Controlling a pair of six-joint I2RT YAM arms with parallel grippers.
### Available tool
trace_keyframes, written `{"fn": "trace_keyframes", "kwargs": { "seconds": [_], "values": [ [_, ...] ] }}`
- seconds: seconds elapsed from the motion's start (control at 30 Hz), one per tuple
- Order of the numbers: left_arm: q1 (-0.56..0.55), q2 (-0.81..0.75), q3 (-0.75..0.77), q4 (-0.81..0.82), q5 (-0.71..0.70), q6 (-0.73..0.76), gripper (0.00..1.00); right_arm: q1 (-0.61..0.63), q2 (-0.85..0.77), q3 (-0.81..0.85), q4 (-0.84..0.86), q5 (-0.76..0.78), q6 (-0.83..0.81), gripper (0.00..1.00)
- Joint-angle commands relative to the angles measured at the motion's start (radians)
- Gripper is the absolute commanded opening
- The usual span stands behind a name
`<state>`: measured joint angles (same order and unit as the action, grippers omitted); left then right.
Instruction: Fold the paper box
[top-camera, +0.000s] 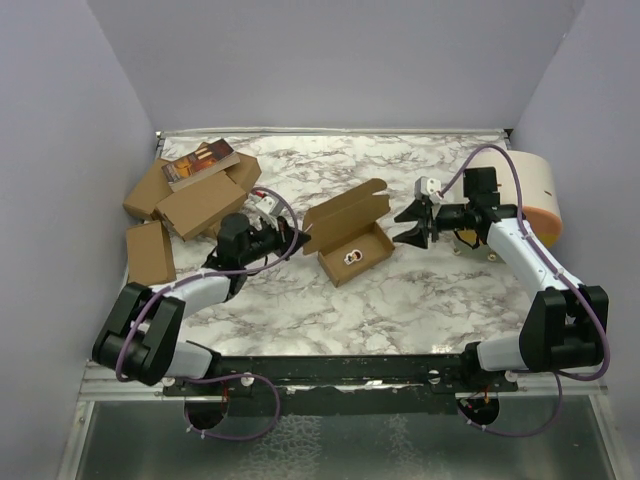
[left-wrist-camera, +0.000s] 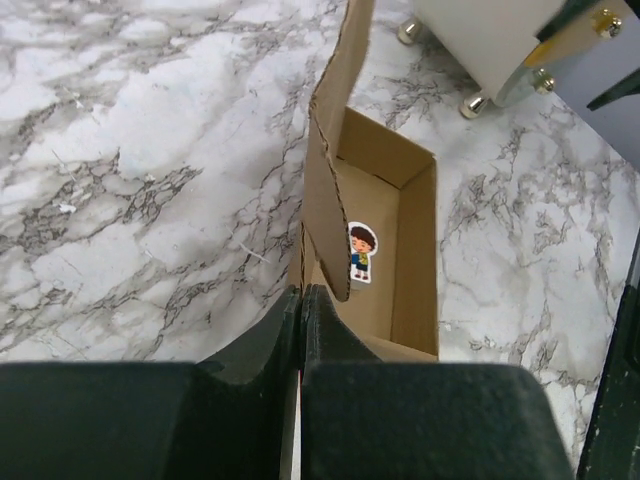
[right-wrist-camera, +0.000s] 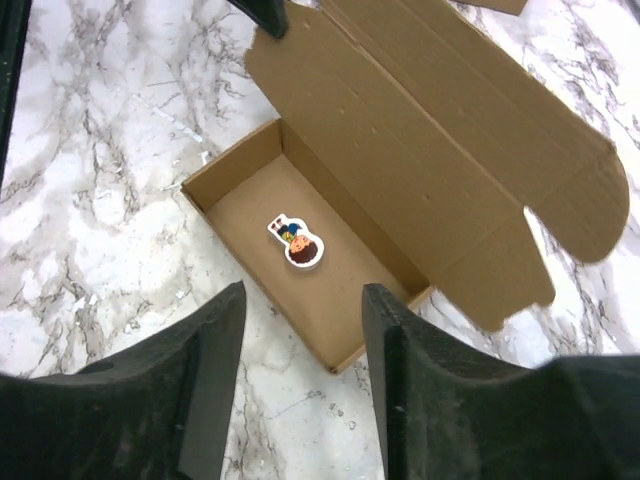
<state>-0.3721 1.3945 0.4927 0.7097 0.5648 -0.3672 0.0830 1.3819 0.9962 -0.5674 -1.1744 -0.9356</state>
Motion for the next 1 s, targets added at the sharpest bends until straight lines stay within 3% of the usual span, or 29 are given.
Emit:
{"fn": "trace_keyframes", "kwargs": {
  "seconds": [0.0, 0.03, 0.1, 0.13, 0.27, 0.4, 0.53, 0.97],
  "values": [
    [0.004, -0.109, -0.047, 0.017, 0.004, 0.171, 0.00, -0.008, -0.010, 0.042, 0.185, 0.065, 0.198, 0.57],
    [0.005, -0.124, -0.054, 0.010, 0.004, 0.193, 0.00, -0.008, -0.006, 0.055, 0.225, 0.085, 0.248, 0.63],
    [0.004, -0.153, -0.066, -0.011, 0.002, 0.241, 0.00, -0.008, 0.016, 0.090, 0.269, 0.056, 0.292, 0.91],
    [0.004, -0.165, -0.073, -0.018, 0.003, 0.267, 0.00, -0.008, 0.042, 0.109, 0.266, 0.008, 0.291, 0.99],
    [0.004, -0.209, -0.093, -0.079, 0.007, 0.365, 0.00, -0.008, 0.208, 0.296, 0.025, -0.131, 0.128, 0.99],
    [0.004, -0.216, -0.115, -0.045, 0.026, 0.385, 0.00, -0.008, 0.364, 0.473, -0.199, -0.090, -0.080, 0.98],
    [0.004, -0.204, -0.108, -0.047, 0.046, 0.390, 0.00, -0.008, 0.498, 0.601, -0.342, -0.049, -0.201, 0.87],
    [0.005, -0.211, -0.111, -0.025, 0.071, 0.383, 0.00, 0.015, 0.726, 0.775, -0.423, -0.058, -0.258, 0.66]
  ]
}}
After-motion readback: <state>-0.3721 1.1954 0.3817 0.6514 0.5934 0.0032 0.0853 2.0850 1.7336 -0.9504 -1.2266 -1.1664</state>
